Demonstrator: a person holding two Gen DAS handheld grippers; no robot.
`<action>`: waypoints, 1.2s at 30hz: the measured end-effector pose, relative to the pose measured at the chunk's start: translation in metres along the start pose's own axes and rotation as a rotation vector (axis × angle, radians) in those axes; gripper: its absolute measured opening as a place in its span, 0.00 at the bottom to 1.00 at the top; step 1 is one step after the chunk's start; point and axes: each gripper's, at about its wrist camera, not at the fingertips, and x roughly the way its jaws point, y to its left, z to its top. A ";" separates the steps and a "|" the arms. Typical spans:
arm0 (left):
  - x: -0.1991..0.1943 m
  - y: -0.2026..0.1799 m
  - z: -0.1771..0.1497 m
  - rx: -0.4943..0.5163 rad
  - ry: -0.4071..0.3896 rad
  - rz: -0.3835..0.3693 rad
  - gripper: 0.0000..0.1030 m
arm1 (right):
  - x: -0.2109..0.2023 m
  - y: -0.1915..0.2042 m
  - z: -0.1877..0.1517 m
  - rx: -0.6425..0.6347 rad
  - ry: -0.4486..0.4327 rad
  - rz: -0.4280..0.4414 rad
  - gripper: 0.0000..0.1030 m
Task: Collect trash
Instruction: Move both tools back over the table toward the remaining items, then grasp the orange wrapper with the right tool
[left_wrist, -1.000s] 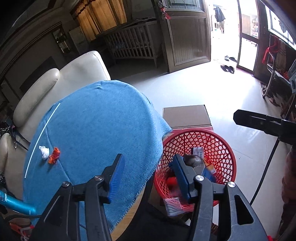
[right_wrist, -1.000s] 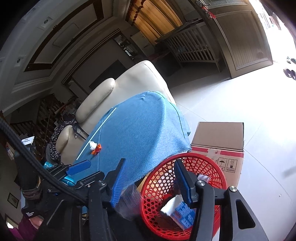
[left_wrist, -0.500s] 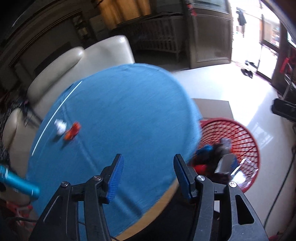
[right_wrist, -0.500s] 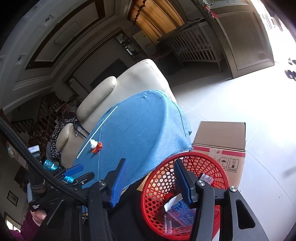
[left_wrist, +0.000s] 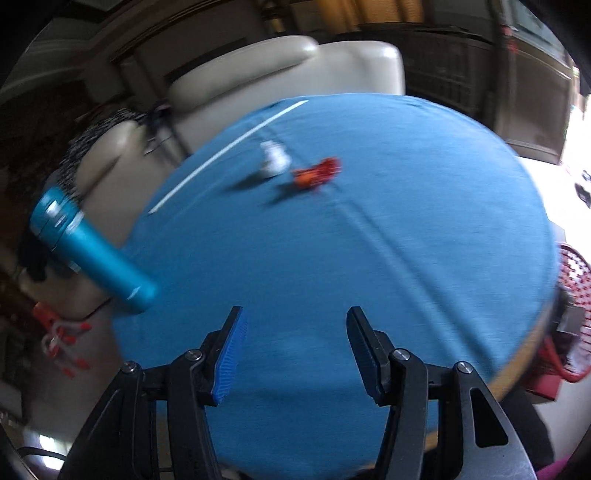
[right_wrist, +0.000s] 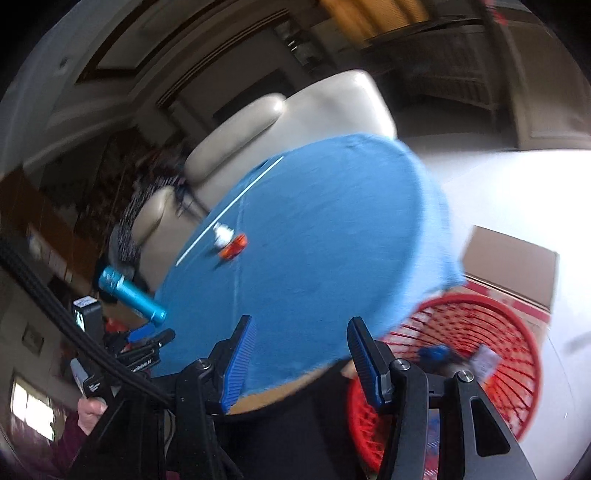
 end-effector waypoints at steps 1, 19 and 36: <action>0.005 0.010 -0.002 -0.014 0.002 0.019 0.56 | 0.013 0.012 0.006 -0.024 0.020 0.010 0.54; 0.049 0.107 -0.056 -0.112 -0.017 0.127 0.58 | 0.311 0.117 0.103 0.145 0.372 0.111 0.54; 0.076 0.134 -0.002 -0.211 -0.054 0.048 0.59 | 0.445 0.180 0.134 0.018 0.409 -0.239 0.25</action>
